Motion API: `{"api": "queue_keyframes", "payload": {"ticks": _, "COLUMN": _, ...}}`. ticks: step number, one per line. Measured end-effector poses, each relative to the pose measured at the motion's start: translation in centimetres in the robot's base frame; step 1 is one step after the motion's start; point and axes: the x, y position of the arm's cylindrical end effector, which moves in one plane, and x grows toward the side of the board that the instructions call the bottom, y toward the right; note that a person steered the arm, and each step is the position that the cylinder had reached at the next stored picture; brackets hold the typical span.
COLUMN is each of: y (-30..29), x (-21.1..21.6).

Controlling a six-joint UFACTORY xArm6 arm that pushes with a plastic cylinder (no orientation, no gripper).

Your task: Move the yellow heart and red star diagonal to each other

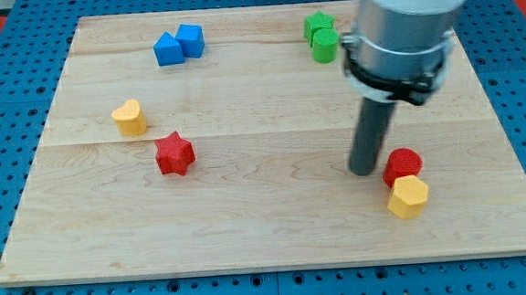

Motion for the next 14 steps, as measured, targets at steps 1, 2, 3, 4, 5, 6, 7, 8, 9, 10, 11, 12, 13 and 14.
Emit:
{"api": "queue_keyframes", "payload": {"ticks": 1, "y": -4.2, "x": -2.2}}
{"api": "queue_keyframes", "payload": {"ticks": 2, "y": -5.5, "x": -2.2}}
{"api": "queue_keyframes", "payload": {"ticks": 3, "y": -4.9, "x": -8.4}}
{"api": "queue_keyframes", "payload": {"ticks": 4, "y": -5.6, "x": -10.1}}
{"api": "queue_keyframes", "payload": {"ticks": 5, "y": -6.9, "x": -10.2}}
{"api": "queue_keyframes", "payload": {"ticks": 6, "y": -10.6, "x": -10.2}}
{"api": "queue_keyframes", "payload": {"ticks": 7, "y": -11.6, "x": -10.2}}
{"api": "queue_keyframes", "payload": {"ticks": 8, "y": -19.0, "x": -10.8}}
{"api": "queue_keyframes", "payload": {"ticks": 9, "y": -26.2, "x": -7.8}}
{"api": "queue_keyframes", "payload": {"ticks": 10, "y": -26.7, "x": -3.4}}
{"api": "queue_keyframes", "payload": {"ticks": 11, "y": -20.7, "x": 1.4}}
{"api": "queue_keyframes", "payload": {"ticks": 12, "y": -19.9, "x": 1.1}}
{"api": "queue_keyframes", "payload": {"ticks": 13, "y": -24.1, "x": -1.3}}
{"api": "queue_keyframes", "payload": {"ticks": 14, "y": -21.9, "x": -3.1}}
